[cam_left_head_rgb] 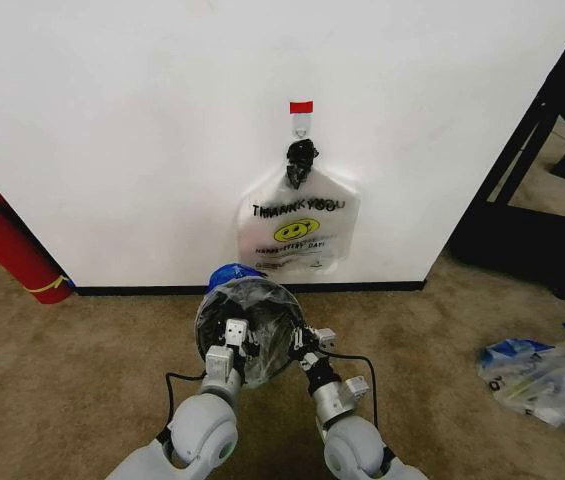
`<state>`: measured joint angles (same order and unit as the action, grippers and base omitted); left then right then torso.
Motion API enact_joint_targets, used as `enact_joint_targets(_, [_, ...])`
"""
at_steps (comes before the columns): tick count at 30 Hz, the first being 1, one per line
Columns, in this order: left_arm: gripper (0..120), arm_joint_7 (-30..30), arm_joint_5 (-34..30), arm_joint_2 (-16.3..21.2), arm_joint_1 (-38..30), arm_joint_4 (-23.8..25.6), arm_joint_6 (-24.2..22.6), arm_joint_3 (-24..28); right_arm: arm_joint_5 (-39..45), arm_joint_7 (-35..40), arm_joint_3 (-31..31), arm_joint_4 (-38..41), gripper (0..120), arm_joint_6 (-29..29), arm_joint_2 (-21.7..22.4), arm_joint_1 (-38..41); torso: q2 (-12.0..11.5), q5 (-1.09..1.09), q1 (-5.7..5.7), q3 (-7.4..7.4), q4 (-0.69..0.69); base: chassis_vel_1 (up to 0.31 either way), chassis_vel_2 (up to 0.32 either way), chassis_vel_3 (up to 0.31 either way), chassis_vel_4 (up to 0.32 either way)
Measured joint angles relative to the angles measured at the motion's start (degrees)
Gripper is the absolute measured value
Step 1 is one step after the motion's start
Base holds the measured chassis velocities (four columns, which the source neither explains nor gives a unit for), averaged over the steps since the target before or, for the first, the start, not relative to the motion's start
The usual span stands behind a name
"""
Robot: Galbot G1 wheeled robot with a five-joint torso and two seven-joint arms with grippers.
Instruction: Pick up the garbage bag from the wall and place it over the trash bin.
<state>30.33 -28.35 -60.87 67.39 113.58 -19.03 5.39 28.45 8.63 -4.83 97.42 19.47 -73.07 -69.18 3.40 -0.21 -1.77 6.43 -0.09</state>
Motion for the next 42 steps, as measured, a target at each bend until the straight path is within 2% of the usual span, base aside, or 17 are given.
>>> enact_joint_targets(10, [0,-0.01,-0.03,0.98,-3.65,-2.11,-1.52,2.58,-1.34,-3.75,0.36,-0.87,0,1.82,0.1,0.3,0.0,-0.01,0.0,0.0,0.0,0.0,0.0,0.0,0.0])
enact_joint_targets(20, [0,-0.28,-3.82,0.39,-7.75,-4.24,-2.16,4.48,-1.11,-6.57,-0.01,-1.32,0,2.98,-0.16,0.39,0.0,0.0,0.0,0.0,0.0,0.0,0.0,0.0,0.0])
enact_joint_targets(26, [0,-0.87,-3.93,-0.27,-8.67,-6.02,-1.43,4.6,-0.5,-7.15,-0.21,-1.33,0,3.14,-0.29,0.39,0.0,0.0,0.0,0.0,0.0,0.0,0.0,0.0,0.0])
enact_joint_targets(29, [0,-1.91,-3.75,-0.5,-9.02,-6.82,0.4,3.9,-0.13,-7.38,-0.05,-1.38,0,3.37,-0.39,0.34,0.0,0.0,0.0,0.0,0.0,0.0,0.0,0.0,0.0])
enact_joint_targets(37, [0,-2.95,-1.11,2.81,-6.9,-5.2,0.62,2.0,-0.03,-7.21,0.57,-1.94,0,3.48,-0.85,0.75,0.0,0.0,0.0,0.0,0.01,0.0,0.0,0.0,0.0])
enact_joint_targets(42, [0,-3.11,-0.49,4.32,-6.8,-5.56,-1.13,1.82,-0.01,-7.19,0.72,-1.93,0,3.49,-0.98,1.12,0.0,0.0,0.0,0.0,0.01,0.0,0.0,0.0,0.0])
